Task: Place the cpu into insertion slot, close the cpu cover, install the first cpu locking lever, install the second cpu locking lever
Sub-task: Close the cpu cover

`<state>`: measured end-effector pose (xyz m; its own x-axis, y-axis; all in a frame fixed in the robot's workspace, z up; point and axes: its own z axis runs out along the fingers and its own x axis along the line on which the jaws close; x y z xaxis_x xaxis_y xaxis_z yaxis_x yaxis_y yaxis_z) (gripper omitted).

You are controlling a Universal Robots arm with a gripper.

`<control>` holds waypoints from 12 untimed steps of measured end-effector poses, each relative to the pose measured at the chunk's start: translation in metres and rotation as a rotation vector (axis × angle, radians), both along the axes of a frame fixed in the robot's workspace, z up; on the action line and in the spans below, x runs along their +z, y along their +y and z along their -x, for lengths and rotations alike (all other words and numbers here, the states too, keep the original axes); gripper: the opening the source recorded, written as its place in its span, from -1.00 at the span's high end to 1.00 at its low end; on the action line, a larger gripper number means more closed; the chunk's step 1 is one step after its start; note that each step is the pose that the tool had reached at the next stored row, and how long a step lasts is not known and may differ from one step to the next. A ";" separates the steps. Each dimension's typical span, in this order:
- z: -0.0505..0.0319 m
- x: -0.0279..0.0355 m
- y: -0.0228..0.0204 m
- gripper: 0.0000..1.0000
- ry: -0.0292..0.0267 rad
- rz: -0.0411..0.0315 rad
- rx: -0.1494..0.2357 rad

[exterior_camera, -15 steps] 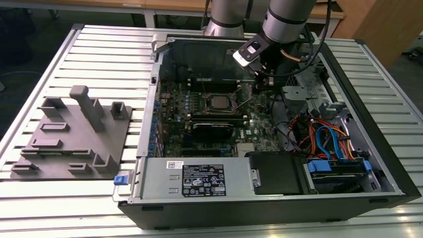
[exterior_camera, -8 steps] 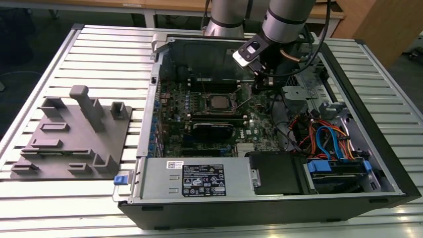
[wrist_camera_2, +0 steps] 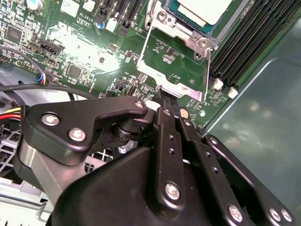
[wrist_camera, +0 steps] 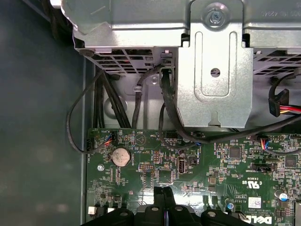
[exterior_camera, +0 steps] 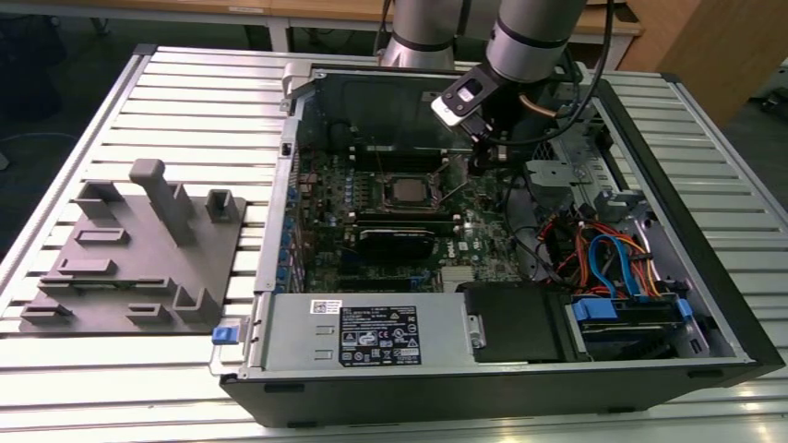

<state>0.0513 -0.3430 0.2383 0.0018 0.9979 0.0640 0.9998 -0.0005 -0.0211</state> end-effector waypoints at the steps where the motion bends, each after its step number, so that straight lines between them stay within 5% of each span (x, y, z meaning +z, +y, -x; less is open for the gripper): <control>1: 0.0002 -0.0001 0.0000 0.79 0.0000 -0.0001 0.000; 12: 0.0030 -0.0005 0.0000 0.79 0.0000 0.0000 0.000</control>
<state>0.0482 -0.3430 0.2378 0.0015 0.9980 0.0640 0.9998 -0.0002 -0.0210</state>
